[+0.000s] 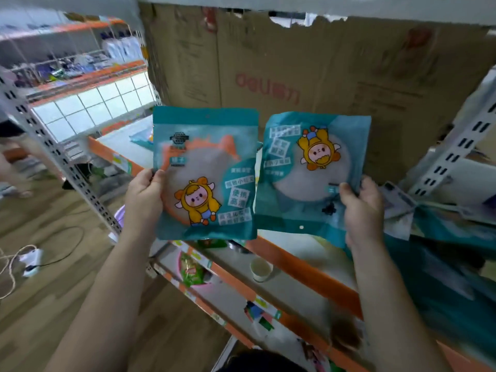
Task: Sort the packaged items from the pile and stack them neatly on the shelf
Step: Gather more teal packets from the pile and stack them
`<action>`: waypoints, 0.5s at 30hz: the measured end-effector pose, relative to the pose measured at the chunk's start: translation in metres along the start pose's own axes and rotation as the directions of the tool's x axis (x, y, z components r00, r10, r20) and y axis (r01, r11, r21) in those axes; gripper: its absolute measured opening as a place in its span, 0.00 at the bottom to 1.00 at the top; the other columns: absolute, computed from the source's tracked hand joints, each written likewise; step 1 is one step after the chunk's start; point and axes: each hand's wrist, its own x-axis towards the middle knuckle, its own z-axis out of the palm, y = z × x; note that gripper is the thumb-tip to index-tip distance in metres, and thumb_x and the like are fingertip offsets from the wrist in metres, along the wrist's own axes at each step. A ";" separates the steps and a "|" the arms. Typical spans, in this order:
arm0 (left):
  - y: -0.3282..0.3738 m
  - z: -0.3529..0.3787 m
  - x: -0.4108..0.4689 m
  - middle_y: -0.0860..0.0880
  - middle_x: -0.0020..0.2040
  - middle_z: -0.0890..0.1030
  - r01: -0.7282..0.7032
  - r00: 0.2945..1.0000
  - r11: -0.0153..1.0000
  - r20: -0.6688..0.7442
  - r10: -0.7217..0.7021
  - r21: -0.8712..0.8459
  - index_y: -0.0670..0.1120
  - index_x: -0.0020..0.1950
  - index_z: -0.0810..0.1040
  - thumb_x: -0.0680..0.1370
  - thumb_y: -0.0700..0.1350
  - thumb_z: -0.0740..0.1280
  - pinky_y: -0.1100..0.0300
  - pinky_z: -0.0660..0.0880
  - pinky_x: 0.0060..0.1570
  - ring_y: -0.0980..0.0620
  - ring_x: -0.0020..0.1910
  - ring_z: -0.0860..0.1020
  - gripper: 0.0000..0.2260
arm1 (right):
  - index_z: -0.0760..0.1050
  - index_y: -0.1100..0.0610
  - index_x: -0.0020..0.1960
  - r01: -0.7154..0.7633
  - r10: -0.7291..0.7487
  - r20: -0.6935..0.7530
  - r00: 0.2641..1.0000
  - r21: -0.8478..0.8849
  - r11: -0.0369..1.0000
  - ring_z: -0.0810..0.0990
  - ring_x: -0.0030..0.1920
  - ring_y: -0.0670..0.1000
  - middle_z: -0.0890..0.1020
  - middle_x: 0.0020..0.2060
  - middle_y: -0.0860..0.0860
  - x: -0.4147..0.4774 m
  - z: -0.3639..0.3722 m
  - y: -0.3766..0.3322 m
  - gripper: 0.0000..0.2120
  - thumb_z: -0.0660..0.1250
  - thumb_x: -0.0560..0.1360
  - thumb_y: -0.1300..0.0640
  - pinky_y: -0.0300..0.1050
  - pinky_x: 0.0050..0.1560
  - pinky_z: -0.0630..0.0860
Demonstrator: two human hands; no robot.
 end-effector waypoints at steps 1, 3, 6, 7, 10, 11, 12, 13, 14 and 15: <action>-0.004 -0.001 0.016 0.35 0.54 0.81 0.002 1.000 1.000 0.006 -0.002 -0.017 0.54 0.43 0.81 0.73 0.60 0.64 0.31 0.74 0.54 0.34 0.51 0.80 0.12 | 0.76 0.56 0.59 -0.004 0.004 0.001 1.000 -0.006 1.000 0.82 0.55 0.52 0.83 0.53 0.51 0.007 0.010 0.000 0.11 0.63 0.79 0.65 0.46 0.52 0.79; -0.004 -0.001 0.039 0.37 0.52 0.82 0.018 1.000 0.998 0.019 -0.017 -0.062 0.55 0.42 0.82 0.74 0.58 0.64 0.31 0.74 0.55 0.38 0.50 0.80 0.10 | 0.76 0.57 0.60 -0.017 0.018 0.005 1.000 -0.016 1.000 0.82 0.54 0.54 0.83 0.52 0.51 0.019 0.027 0.000 0.11 0.62 0.79 0.65 0.45 0.50 0.78; -0.006 0.001 0.068 0.46 0.46 0.83 0.049 0.998 0.994 0.033 -0.045 -0.099 0.51 0.44 0.81 0.80 0.50 0.62 0.36 0.77 0.55 0.43 0.47 0.80 0.10 | 0.77 0.51 0.56 -0.055 0.054 -0.017 0.998 -0.050 0.997 0.83 0.54 0.54 0.84 0.52 0.51 0.033 0.047 0.006 0.10 0.62 0.80 0.63 0.55 0.56 0.79; -0.009 0.001 0.080 0.47 0.46 0.83 0.053 0.998 0.993 0.036 -0.050 -0.103 0.50 0.45 0.80 0.81 0.48 0.61 0.38 0.78 0.54 0.43 0.47 0.81 0.10 | 0.77 0.51 0.56 -0.074 0.072 -0.031 0.997 -0.061 0.995 0.83 0.54 0.53 0.84 0.52 0.51 0.037 0.052 0.009 0.10 0.63 0.80 0.62 0.57 0.58 0.78; -0.022 -0.002 0.114 0.48 0.45 0.83 0.058 0.998 0.992 0.042 -0.054 -0.108 0.49 0.47 0.79 0.83 0.47 0.61 0.44 0.79 0.52 0.45 0.45 0.81 0.09 | 0.78 0.50 0.57 -0.109 0.103 -0.073 0.992 -0.086 0.990 0.83 0.53 0.52 0.84 0.51 0.50 0.045 0.070 0.018 0.09 0.63 0.80 0.60 0.59 0.57 0.79; -0.027 -0.004 0.127 0.48 0.45 0.83 0.056 0.998 0.993 0.046 -0.052 -0.104 0.49 0.47 0.78 0.83 0.46 0.60 0.47 0.79 0.49 0.46 0.44 0.81 0.09 | 0.78 0.50 0.57 -0.114 0.107 -0.083 0.991 -0.093 0.989 0.83 0.52 0.52 0.84 0.51 0.50 0.047 0.077 0.021 0.10 0.63 0.80 0.59 0.59 0.56 0.79; -0.031 -0.006 0.140 0.48 0.44 0.82 0.057 0.997 0.994 0.050 -0.052 -0.095 0.49 0.47 0.78 0.83 0.46 0.60 0.51 0.79 0.45 0.49 0.42 0.81 0.09 | 0.78 0.50 0.58 -0.114 0.105 -0.094 0.990 -0.094 0.989 0.83 0.53 0.52 0.84 0.52 0.50 0.049 0.085 0.022 0.10 0.63 0.80 0.60 0.58 0.56 0.79; -0.035 -0.008 0.153 0.49 0.43 0.82 0.058 0.997 0.995 0.052 -0.053 -0.081 0.49 0.46 0.77 0.84 0.45 0.59 0.55 0.79 0.41 0.51 0.40 0.81 0.10 | 0.77 0.51 0.59 -0.112 0.102 -0.106 0.989 -0.089 0.990 0.83 0.53 0.53 0.84 0.52 0.50 0.051 0.094 0.023 0.11 0.62 0.80 0.60 0.57 0.56 0.79; -0.038 -0.012 0.168 0.50 0.42 0.82 0.060 0.997 0.996 0.056 -0.057 -0.067 0.49 0.45 0.76 0.84 0.45 0.59 0.57 0.78 0.39 0.52 0.39 0.80 0.10 | 0.77 0.53 0.60 -0.113 0.104 -0.121 0.987 -0.075 0.991 0.83 0.53 0.52 0.84 0.52 0.50 0.052 0.103 0.023 0.11 0.62 0.80 0.62 0.56 0.56 0.79; -0.043 -0.016 0.185 0.50 0.42 0.82 0.064 0.996 0.997 0.065 -0.060 -0.053 0.49 0.45 0.76 0.84 0.44 0.59 0.57 0.78 0.39 0.50 0.40 0.80 0.10 | 0.77 0.53 0.60 -0.117 0.107 -0.137 0.985 -0.064 0.991 0.83 0.53 0.52 0.84 0.52 0.50 0.054 0.112 0.024 0.11 0.61 0.80 0.62 0.54 0.55 0.80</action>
